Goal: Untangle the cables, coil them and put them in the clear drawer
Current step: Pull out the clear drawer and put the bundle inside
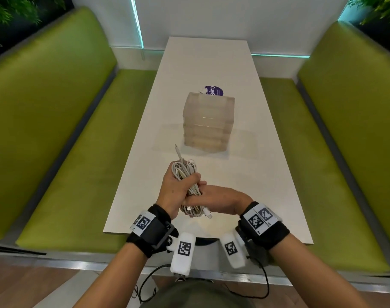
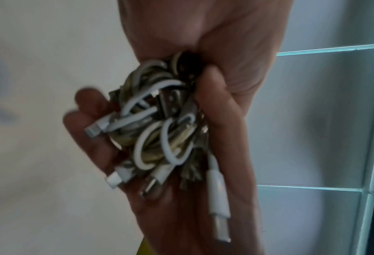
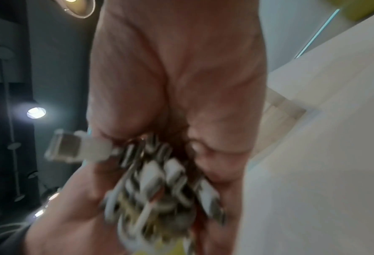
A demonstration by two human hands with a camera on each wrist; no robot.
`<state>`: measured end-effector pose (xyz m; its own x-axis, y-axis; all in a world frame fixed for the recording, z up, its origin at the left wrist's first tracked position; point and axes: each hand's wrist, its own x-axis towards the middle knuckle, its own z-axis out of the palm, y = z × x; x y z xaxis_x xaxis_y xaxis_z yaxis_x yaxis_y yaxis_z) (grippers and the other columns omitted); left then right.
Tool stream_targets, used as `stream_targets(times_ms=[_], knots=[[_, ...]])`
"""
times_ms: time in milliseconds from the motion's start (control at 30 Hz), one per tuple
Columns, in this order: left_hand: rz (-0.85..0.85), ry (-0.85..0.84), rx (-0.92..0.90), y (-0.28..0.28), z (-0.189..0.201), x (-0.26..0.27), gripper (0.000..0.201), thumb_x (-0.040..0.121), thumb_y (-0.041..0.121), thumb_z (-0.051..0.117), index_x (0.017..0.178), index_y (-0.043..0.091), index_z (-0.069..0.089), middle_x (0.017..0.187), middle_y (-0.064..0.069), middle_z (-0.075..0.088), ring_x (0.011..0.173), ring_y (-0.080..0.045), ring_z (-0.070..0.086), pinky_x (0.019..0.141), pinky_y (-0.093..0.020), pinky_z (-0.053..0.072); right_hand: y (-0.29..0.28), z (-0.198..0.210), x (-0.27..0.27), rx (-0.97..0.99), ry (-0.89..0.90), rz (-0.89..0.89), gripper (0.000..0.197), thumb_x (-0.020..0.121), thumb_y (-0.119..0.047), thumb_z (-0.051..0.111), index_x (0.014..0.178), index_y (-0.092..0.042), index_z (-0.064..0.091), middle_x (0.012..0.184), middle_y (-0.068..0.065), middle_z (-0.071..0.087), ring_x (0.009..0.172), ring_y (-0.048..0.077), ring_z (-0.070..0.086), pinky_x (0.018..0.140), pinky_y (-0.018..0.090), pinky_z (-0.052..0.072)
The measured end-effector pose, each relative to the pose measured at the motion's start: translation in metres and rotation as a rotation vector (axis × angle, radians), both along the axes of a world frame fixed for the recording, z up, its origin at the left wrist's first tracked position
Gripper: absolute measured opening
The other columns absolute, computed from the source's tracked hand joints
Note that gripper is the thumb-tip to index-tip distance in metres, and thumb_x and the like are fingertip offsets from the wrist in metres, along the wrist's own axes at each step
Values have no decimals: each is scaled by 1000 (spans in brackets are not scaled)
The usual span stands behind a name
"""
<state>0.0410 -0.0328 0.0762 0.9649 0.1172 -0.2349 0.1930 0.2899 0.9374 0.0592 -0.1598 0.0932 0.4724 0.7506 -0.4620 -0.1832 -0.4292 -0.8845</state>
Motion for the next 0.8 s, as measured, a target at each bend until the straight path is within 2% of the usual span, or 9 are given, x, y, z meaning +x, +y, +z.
stream_targets(times_ms=[67, 133, 233, 333, 400, 467, 633, 700, 800], knots=[[18, -7, 43, 9, -4, 5, 28, 84, -4, 63, 102, 9, 47, 81, -12, 60, 64, -25, 66, 57, -34, 56, -11, 0, 17, -158, 36, 166, 21, 96, -35, 52, 105, -17, 59, 99, -7, 62, 90, 2, 57, 84, 18, 46], [46, -13, 95, 22, -8, 14, 31, 84, -4, 63, 105, 10, 45, 85, -11, 59, 63, -23, 65, 59, -35, 56, -21, -1, 45, -311, -101, 176, 45, 94, -45, 52, 121, -9, 57, 119, 1, 61, 108, 12, 57, 95, 29, 48], [64, -4, 182, 40, -9, 31, 32, 84, -5, 64, 106, 10, 46, 85, -8, 58, 61, -22, 64, 65, -39, 57, -22, 2, 96, -308, -484, -289, 45, 90, -40, 61, 122, -9, 60, 124, 6, 60, 108, 22, 60, 90, 32, 48], [35, -43, 307, 48, -5, 49, 34, 81, -5, 65, 98, 17, 47, 82, -10, 57, 58, -24, 61, 61, -39, 57, -12, 1, 148, -370, -859, -465, 52, 89, -20, 64, 137, -17, 47, 149, 6, 35, 127, 22, 47, 102, 29, 34], [-1, -70, 392, 52, -2, 59, 37, 79, -3, 67, 95, 24, 46, 82, -10, 57, 57, -24, 61, 62, -42, 57, -3, -4, 170, -514, -886, -359, 66, 90, -20, 61, 148, -24, 30, 160, 4, 12, 134, 25, 40, 107, 35, 34], [-42, -92, 475, 53, 2, 69, 39, 75, 4, 69, 94, 29, 47, 81, -9, 59, 58, -25, 61, 61, -42, 56, 2, -13, 181, -598, -864, -282, 70, 92, -23, 59, 150, -26, 21, 161, 4, 3, 138, 26, 35, 108, 39, 35], [-105, -159, 690, 57, 13, 83, 41, 76, 7, 70, 104, 26, 46, 81, 3, 59, 65, -16, 58, 61, -27, 50, -5, -21, 173, -467, -939, -443, 43, 89, -30, 61, 129, -20, 50, 147, 2, 40, 127, 22, 48, 97, 36, 42], [-144, -191, 768, 61, 16, 84, 41, 76, 10, 70, 104, 27, 45, 83, 2, 60, 69, -19, 58, 62, -28, 50, -16, -12, 161, -430, -924, -474, 32, 87, -36, 63, 112, -17, 57, 131, 0, 54, 115, 22, 54, 87, 31, 41], [-217, -209, 878, 66, 19, 86, 43, 75, 14, 71, 104, 30, 44, 85, -3, 63, 75, -25, 59, 63, -31, 48, -38, 5, 142, -489, -836, -538, 37, 86, -49, 60, 95, -13, 61, 125, 0, 61, 112, 22, 55, 86, 33, 40]])
